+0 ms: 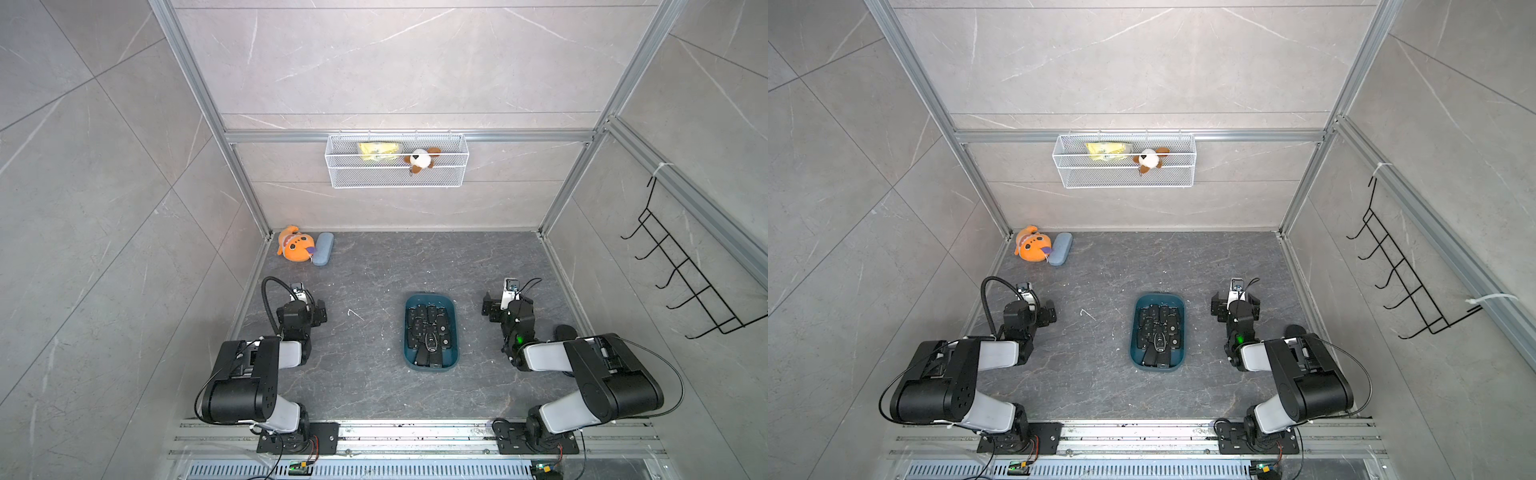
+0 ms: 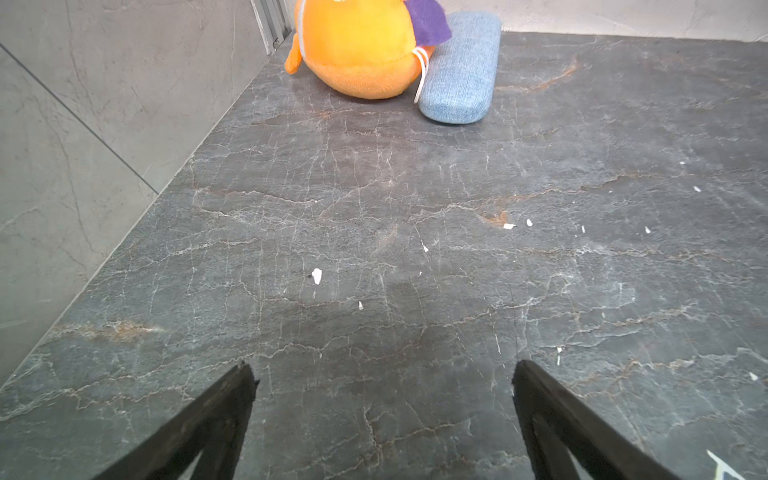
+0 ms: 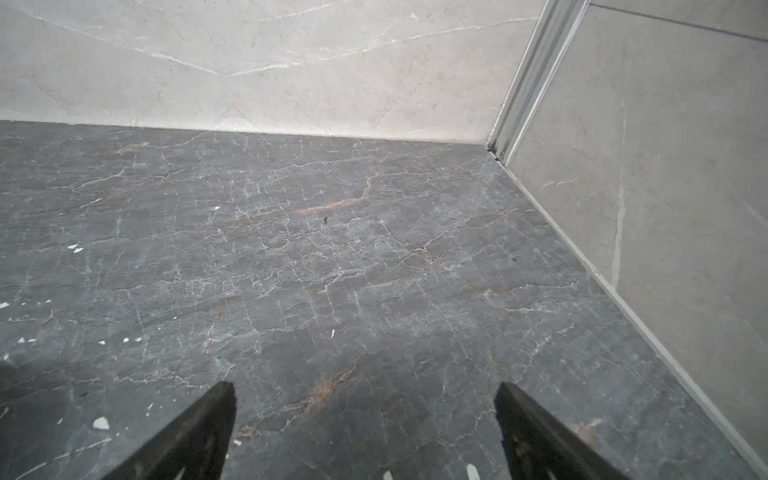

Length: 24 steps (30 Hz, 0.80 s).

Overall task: Place the car key into the storage box
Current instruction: Reset both arms

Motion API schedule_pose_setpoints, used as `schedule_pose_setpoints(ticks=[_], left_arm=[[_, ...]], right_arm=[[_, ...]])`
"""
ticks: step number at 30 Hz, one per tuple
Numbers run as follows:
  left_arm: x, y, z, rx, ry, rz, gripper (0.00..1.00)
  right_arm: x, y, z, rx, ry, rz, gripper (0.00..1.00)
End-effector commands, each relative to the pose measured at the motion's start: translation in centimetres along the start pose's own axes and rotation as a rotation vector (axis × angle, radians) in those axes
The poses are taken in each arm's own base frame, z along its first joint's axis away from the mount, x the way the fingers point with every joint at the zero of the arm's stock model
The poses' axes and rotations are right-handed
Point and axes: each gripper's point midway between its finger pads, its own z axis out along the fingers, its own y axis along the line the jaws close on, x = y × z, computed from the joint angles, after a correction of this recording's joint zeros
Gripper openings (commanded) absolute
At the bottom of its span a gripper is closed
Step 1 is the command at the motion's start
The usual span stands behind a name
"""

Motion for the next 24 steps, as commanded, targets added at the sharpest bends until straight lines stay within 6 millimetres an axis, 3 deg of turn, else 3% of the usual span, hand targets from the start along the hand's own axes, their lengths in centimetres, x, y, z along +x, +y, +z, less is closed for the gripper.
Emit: schedule_pose_setpoints(ticks=[1,24], left_arm=[[-2.3,-0.42,-0.07,0.029,-0.097,0.009,1.0],[-2.39,-0.23,-0.11,0.025,-0.104,0.006,1.0]], right_arm=[[-0.47,0.27,0.21,-0.02,-0.03,0.024,1.0],[-0.3,0.26,0.12,-0.02,-0.018,0.025,1.0]])
